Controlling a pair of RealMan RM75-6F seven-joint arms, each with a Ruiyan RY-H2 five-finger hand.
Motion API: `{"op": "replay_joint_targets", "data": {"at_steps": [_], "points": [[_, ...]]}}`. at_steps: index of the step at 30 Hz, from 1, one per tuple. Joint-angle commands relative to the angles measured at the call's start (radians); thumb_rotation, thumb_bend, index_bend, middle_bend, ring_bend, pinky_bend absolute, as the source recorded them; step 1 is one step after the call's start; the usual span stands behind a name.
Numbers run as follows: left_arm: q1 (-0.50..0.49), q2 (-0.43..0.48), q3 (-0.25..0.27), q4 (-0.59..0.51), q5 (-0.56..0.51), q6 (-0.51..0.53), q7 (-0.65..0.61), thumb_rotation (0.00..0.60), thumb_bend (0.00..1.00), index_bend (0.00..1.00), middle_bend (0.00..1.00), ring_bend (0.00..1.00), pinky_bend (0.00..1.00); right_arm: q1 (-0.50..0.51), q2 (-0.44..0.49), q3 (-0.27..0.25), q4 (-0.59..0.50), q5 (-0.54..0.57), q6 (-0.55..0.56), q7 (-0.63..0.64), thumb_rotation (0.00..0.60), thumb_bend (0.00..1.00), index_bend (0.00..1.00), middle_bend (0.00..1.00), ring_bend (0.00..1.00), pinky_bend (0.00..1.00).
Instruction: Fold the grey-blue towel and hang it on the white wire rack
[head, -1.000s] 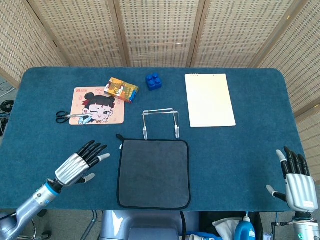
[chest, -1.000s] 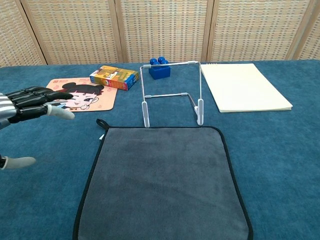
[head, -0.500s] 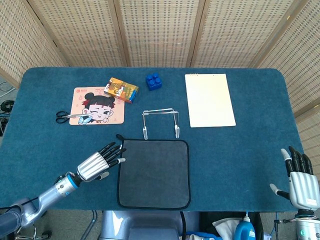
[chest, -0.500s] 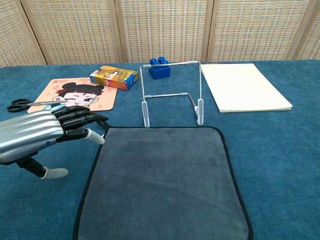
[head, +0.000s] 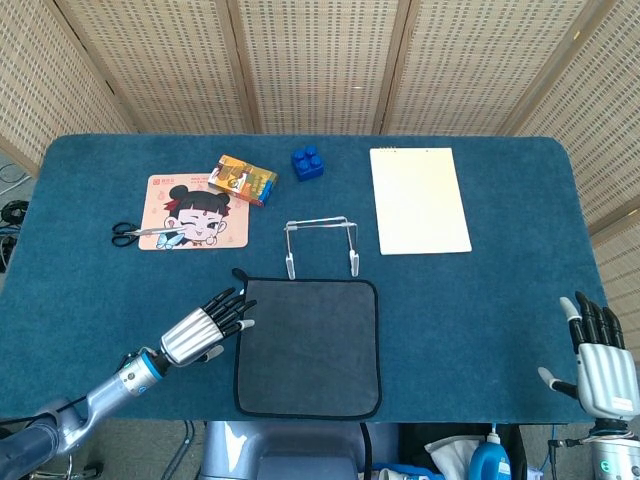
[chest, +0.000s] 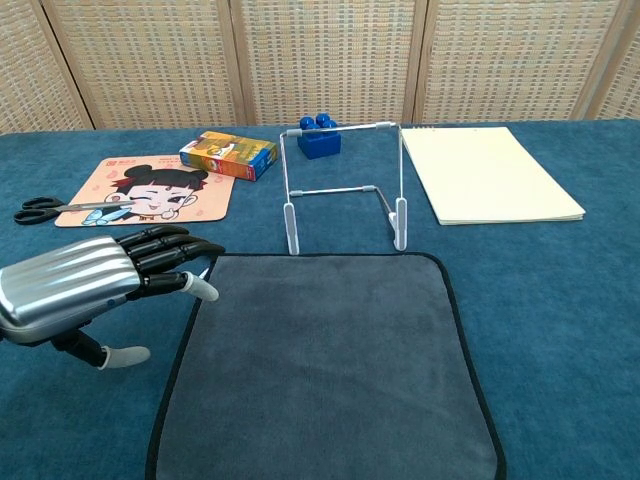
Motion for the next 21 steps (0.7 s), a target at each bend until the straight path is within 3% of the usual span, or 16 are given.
{"op": "replay_joint_targets", "data": {"at_steps": [1, 21], "points": [[-0.009, -0.014, 0.005, 0.011, -0.011, -0.012, 0.006, 0.600, 0.30, 0.23, 0.00, 0.00, 0.00, 0.000, -0.001, 0.001, 0.001, 0.002, 0.000, -0.001, 0.600, 0.00, 0.00, 0.00, 0.00, 0.00], [-0.044, -0.058, 0.038, 0.044, -0.035, -0.021, 0.044, 0.600, 0.32, 0.23, 0.00, 0.00, 0.00, 0.000, -0.006, -0.001, 0.010, 0.014, -0.004, -0.007, 0.600, 0.00, 0.00, 0.00, 0.00, 0.00]]}}
